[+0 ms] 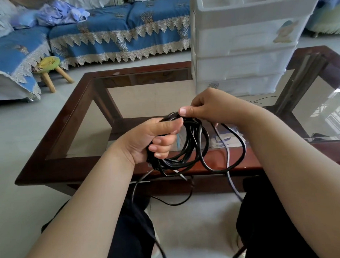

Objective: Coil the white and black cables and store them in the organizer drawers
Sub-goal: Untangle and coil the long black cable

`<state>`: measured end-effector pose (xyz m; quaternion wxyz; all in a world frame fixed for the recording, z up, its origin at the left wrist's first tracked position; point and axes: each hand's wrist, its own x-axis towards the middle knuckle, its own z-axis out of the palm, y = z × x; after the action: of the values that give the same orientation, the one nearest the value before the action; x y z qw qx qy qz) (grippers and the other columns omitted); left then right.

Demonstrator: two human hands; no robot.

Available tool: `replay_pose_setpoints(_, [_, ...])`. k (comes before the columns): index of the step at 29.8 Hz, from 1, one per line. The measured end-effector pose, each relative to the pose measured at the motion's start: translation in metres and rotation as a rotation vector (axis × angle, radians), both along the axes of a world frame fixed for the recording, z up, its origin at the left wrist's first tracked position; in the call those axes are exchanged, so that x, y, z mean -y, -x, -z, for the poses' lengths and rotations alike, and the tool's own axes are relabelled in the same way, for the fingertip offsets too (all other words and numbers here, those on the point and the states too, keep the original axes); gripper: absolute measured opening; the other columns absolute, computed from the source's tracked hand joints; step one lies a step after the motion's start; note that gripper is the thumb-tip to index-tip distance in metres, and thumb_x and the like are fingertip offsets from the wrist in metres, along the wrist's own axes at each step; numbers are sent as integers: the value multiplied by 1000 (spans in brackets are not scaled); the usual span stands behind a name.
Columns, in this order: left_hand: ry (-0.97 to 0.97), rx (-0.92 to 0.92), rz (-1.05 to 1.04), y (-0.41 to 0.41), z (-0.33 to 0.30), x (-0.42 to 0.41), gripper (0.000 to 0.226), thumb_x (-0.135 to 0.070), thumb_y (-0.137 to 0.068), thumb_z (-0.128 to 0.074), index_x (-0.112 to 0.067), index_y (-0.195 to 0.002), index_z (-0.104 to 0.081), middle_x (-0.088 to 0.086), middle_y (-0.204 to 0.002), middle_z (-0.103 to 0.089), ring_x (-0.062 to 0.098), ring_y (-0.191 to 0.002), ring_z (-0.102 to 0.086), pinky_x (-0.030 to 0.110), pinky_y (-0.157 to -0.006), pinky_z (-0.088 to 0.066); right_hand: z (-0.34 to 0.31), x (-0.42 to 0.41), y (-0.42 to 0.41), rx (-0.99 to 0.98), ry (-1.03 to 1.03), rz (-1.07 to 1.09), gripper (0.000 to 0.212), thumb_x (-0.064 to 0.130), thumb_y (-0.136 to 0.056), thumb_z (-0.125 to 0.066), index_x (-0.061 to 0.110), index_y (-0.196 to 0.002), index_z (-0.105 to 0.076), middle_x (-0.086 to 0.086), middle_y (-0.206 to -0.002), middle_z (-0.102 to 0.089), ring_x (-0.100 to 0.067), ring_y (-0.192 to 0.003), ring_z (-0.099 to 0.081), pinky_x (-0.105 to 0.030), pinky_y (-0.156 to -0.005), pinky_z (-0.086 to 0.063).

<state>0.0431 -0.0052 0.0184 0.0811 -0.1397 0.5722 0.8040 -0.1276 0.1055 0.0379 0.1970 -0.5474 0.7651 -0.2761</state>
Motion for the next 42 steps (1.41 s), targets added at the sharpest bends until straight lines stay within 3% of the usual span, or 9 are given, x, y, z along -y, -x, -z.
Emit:
replay_pose_setpoints(3, [60, 33, -91, 1, -2, -1, 28, -29, -85, -59, -15, -65, -45, -9, -38, -29, 2, -27, -25, 15, -33, -24, 1, -5, 5, 52, -37, -38, 65, 73, -66, -54, 10, -75, -69, -14, -58, -50, -15, -53, -48, -28, -58, -39])
replay_pose_setpoints(8, [89, 2, -242, 1, -5, 3, 36, -39, -87, -58, -16, -66, -41, -9, -38, -27, 3, -29, -23, 17, -34, -24, 2, -16, 17, 7, -203, -30, 33, 46, -87, -58, 18, -72, -67, 5, -54, -43, -9, -47, -38, -26, -52, -32])
replay_pose_setpoints(13, [266, -8, -382, 0, -9, 11, 42, -48, -81, -56, -15, -62, -38, -5, -38, -29, 6, -31, -26, 19, -37, -29, 9, -24, 19, -38, -154, -80, 26, 50, -87, -56, 32, -98, -71, 2, -106, -69, -19, -96, -65, -43, -90, -49])
replay_pose_setpoints(18, [369, -40, -382, 0, -8, 10, 52, -46, -83, -58, -18, -46, -35, -2, -36, -29, 10, -31, -26, 22, -39, -29, 6, -28, 9, 521, 143, -59, 32, 37, -92, -51, 10, -88, -69, -3, -59, -67, -19, -59, -64, -28, -75, -56])
replay_pose_setpoints(20, [342, -47, -321, 1, -9, 10, 51, -47, -86, -57, -18, -50, -36, -3, -36, -28, 9, -30, -24, 21, -38, -28, 9, -27, 7, 524, 144, -10, 34, 34, -97, -45, 7, -85, -63, -2, -45, -51, -19, -42, -48, -30, -64, -57])
replay_pose_setpoints(24, [294, -41, -200, 0, -7, 8, 47, -50, -86, -54, -17, -61, -31, -4, -36, -28, 7, -29, -23, 20, -36, -28, 18, -19, 3, 378, 219, 107, 36, 33, -99, -43, 11, -77, -60, -2, -53, -52, -8, -40, -46, -16, -47, -40])
replay_pose_setpoints(31, [284, -108, -49, 1, -5, 4, 50, -36, -83, -69, -17, -45, -42, -5, -37, -32, 6, -29, -27, 18, -37, -29, 27, -11, 11, 821, 476, 124, 20, 29, -92, -59, 14, -81, -67, -1, -42, -38, -13, -40, -35, -23, -44, -35])
replay_pose_setpoints(37, [-157, -311, -100, -7, -5, 16, 51, -23, -83, -70, -14, -57, -28, -6, -36, -37, 3, -27, -30, 17, -33, -30, 30, -9, 10, 761, 330, -3, 26, 41, -83, -57, 15, -78, -58, 1, -39, -41, -12, -37, -38, -19, -45, -38])
replay_pose_setpoints(42, [-379, -443, -300, -7, -7, 20, 31, -29, -88, -61, -19, -64, -44, -10, -38, -39, 3, -27, -35, 14, -33, -31, 38, -3, 2, 884, 359, 22, 21, 34, -79, -66, 17, -91, -60, -1, -43, -43, -11, -36, -42, -24, -48, -40])
